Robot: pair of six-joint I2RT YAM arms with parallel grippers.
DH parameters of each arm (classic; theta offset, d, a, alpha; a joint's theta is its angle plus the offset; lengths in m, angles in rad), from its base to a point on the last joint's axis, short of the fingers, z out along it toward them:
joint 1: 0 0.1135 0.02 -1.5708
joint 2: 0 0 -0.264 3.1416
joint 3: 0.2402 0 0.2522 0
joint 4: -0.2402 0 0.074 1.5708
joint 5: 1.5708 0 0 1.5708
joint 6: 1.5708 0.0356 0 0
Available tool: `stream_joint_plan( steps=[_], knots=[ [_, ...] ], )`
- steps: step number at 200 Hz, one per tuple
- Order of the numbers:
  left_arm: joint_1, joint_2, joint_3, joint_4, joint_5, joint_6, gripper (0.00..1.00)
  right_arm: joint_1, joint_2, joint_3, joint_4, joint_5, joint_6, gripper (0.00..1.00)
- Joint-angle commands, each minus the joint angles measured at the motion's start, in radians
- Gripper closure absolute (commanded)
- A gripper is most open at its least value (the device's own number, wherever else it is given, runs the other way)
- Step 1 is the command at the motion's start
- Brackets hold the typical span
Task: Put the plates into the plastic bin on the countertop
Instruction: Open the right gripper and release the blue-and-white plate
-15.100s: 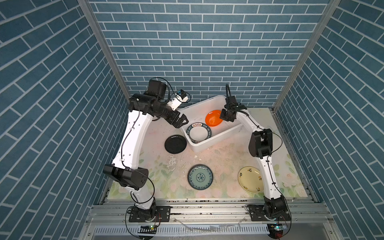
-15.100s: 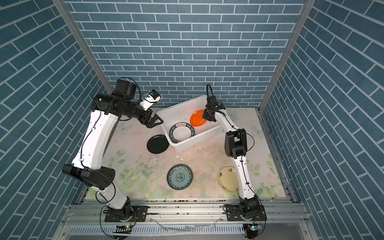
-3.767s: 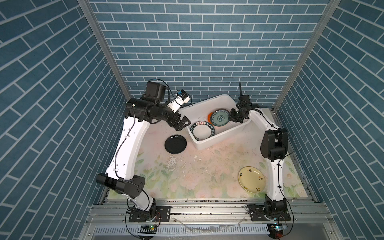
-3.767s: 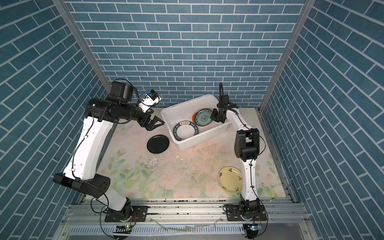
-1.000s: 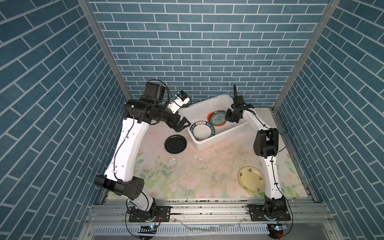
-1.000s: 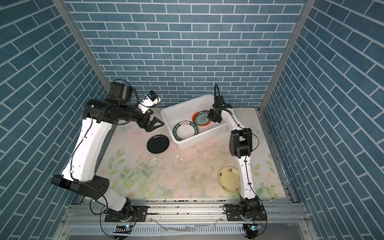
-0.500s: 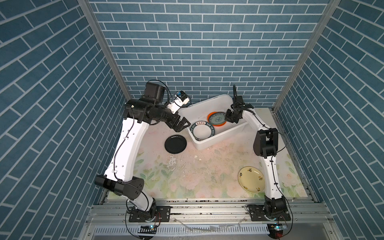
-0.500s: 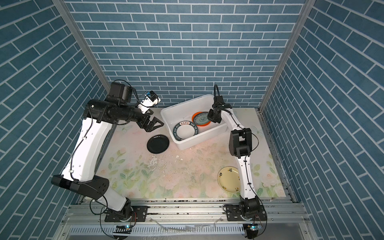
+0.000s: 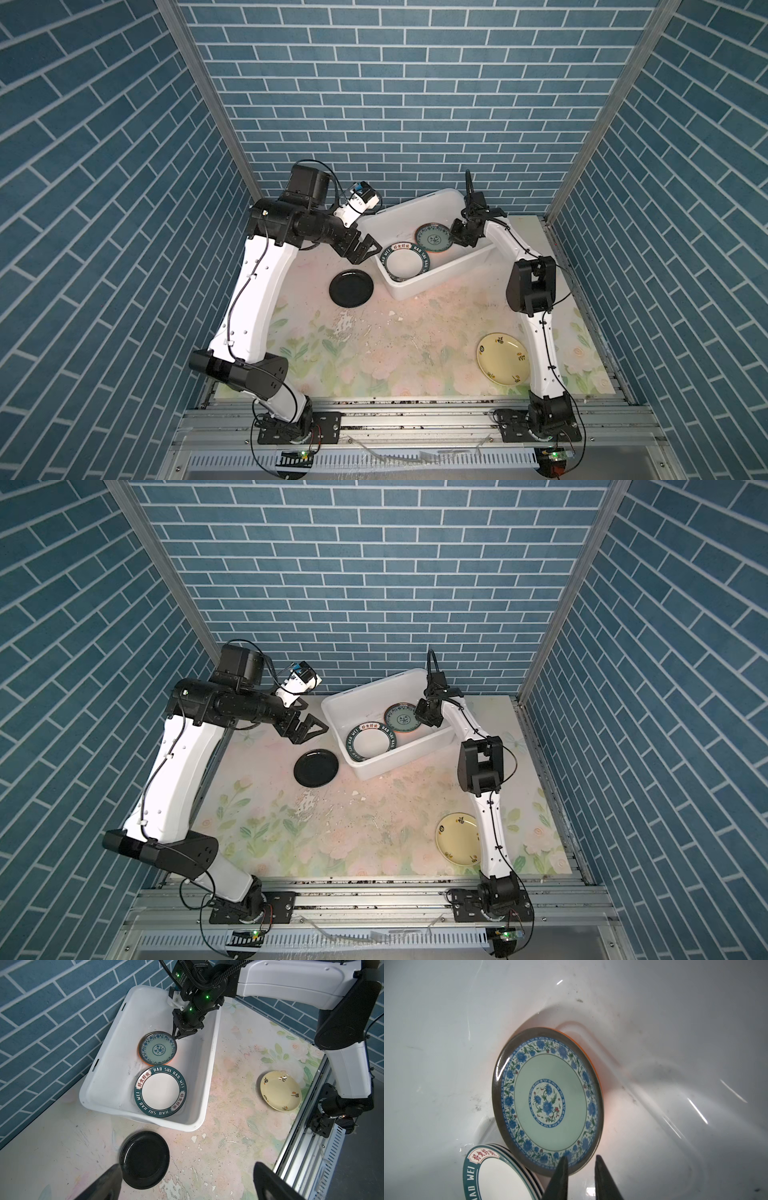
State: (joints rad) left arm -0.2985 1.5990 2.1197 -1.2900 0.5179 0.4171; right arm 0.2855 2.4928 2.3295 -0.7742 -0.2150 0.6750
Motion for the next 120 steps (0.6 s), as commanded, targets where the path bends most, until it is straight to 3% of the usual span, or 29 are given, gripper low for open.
stream_joint_plan(
  steps=[1,69,120],
  knots=[
    [0.004,-0.01,-0.007,-0.016,0.014,0.007,0.0,-0.006,0.01,-0.001,-0.031,0.038,0.024,0.75],
    [0.006,-0.011,-0.01,-0.016,0.01,0.006,0.01,-0.006,-0.027,-0.006,0.001,0.049,0.008,0.75],
    [0.006,-0.011,-0.02,-0.01,-0.018,0.006,0.0,-0.005,-0.134,-0.005,0.05,0.068,-0.06,0.76]
  ],
)
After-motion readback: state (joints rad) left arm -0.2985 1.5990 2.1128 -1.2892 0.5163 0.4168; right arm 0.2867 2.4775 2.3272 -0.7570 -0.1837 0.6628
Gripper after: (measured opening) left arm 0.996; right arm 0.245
